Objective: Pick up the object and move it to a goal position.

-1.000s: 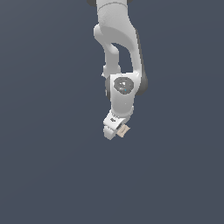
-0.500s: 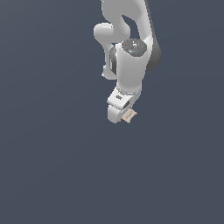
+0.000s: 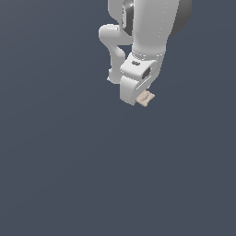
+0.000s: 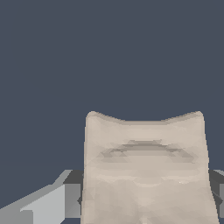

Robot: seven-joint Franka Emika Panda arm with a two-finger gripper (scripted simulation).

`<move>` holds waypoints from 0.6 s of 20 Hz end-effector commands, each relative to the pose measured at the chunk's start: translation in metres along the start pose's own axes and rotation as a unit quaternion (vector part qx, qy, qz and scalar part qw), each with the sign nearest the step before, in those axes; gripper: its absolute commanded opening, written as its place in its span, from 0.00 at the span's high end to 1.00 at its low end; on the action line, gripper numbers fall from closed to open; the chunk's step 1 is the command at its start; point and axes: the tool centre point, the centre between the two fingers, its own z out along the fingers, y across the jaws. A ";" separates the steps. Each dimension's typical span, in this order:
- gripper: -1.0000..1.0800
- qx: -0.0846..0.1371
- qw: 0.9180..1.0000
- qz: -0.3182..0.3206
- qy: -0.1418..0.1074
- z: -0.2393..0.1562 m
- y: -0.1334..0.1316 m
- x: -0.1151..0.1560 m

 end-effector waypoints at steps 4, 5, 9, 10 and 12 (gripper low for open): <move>1.00 0.001 1.000 0.000 0.000 -0.061 -0.013 0.003; 1.00 0.001 1.000 0.000 0.000 -0.071 -0.015 0.004; 1.00 0.001 1.000 0.000 0.000 -0.110 -0.021 0.007; 1.00 0.001 1.000 0.000 0.000 -0.118 -0.023 0.008; 1.00 0.001 1.000 0.001 0.000 -0.132 -0.025 0.009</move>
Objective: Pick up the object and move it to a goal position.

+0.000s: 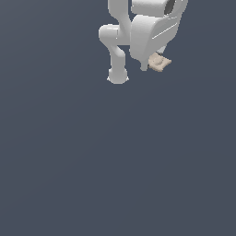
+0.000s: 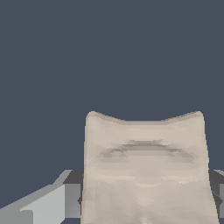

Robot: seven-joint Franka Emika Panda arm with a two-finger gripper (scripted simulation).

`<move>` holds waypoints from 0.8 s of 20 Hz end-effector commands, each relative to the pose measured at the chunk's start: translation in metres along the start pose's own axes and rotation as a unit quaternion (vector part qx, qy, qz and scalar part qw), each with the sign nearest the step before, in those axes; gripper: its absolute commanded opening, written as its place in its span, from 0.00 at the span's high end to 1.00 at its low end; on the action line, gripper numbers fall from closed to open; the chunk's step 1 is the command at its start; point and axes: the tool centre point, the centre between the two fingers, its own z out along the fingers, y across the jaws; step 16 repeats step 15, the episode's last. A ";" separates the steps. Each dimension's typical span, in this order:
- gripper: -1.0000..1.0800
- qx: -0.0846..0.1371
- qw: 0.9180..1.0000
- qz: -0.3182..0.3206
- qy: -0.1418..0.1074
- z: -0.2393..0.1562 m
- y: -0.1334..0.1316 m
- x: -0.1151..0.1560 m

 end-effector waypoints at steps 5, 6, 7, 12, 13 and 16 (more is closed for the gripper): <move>1.00 0.001 1.000 0.001 -0.001 -0.039 -0.006 0.003; 1.00 0.001 1.000 0.001 -0.001 -0.043 -0.007 0.004; 1.00 0.001 1.000 0.001 -0.001 -0.046 -0.007 0.004; 1.00 0.001 1.000 0.001 -0.001 -0.056 -0.008 0.006; 1.00 0.001 1.000 0.001 -0.001 -0.056 -0.008 0.006; 1.00 0.001 1.000 0.001 -0.001 -0.057 -0.008 0.006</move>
